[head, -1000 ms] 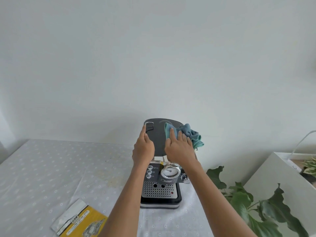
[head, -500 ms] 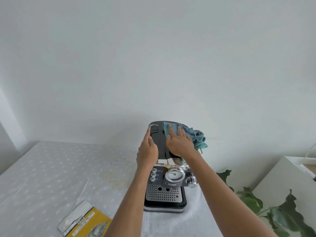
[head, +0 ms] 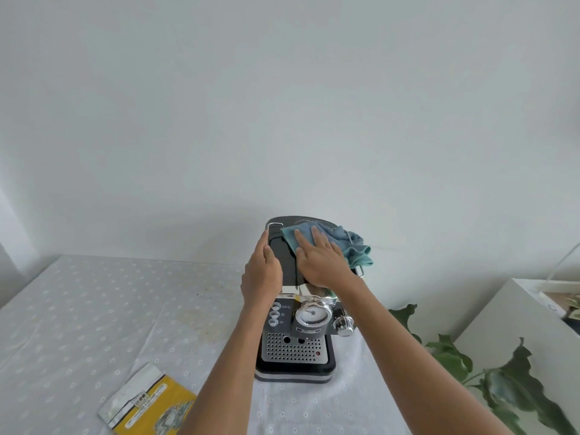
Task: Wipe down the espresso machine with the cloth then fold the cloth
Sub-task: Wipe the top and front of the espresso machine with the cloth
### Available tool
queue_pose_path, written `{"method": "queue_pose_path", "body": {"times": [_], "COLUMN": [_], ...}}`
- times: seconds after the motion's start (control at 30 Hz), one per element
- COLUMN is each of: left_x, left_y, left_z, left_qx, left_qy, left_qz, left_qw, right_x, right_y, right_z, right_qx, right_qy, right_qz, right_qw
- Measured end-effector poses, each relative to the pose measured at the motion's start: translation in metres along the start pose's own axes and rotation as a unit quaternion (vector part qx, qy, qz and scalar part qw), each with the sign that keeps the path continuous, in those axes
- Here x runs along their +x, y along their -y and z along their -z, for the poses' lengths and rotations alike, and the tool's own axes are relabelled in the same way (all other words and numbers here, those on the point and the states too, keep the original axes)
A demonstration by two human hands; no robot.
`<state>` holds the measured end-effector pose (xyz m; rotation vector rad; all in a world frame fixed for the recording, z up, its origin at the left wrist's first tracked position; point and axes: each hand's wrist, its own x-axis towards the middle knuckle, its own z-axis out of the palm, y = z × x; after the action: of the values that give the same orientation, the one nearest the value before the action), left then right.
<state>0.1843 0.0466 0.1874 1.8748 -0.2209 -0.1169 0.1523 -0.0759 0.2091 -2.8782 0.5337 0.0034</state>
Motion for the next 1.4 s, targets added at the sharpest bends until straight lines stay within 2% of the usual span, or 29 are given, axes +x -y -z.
{"method": "queue_pose_path", "body": {"times": [0.17,0.3,0.43,0.67,0.73,0.8,0.93,1.13,1.23,1.4], "left_x": [-0.003,-0.002,-0.001,-0.002,-0.002,-0.003,-0.008,-0.007,-0.008,-0.009], "left_y": [-0.001,0.002,0.001,-0.001,0.0,-0.001,-0.004,-0.007,-0.008,-0.006], "left_z": [0.002,0.003,0.003,0.0,-0.001,-0.001,0.002,0.003,0.004,0.005], "left_qx": [-0.015,-0.018,-0.019,-0.027,-0.02,-0.017,-0.039,-0.035,-0.036,-0.026], "left_qy": [0.011,0.012,0.017,0.009,0.004,-0.002,0.004,0.02,0.018,0.009], "left_qz": [0.008,0.009,0.002,0.002,0.002,-0.001,0.005,-0.004,0.003,0.006], "left_qw": [1.0,1.0,1.0,1.0,1.0,1.0,0.999,0.999,0.999,1.0], "right_x": [-0.022,-0.061,-0.041,0.001,-0.003,-0.018,-0.052,-0.024,0.0,-0.003], "right_y": [-0.004,0.008,0.009,0.013,0.022,0.028,0.02,0.005,0.002,0.01], "right_z": [-0.011,-0.017,-0.008,0.006,0.007,0.001,-0.011,0.0,0.006,0.0], "right_qx": [0.029,-0.009,-0.002,0.076,0.083,0.076,0.041,-0.002,0.018,0.056], "right_qy": [-0.041,-0.051,-0.012,-0.004,-0.006,-0.015,-0.024,0.023,0.033,-0.012], "right_qz": [-0.079,-0.043,-0.025,-0.194,-0.22,-0.207,-0.1,-0.009,-0.023,-0.085], "right_qw": [0.996,0.998,1.0,0.978,0.972,0.975,0.994,1.0,0.999,0.995]}}
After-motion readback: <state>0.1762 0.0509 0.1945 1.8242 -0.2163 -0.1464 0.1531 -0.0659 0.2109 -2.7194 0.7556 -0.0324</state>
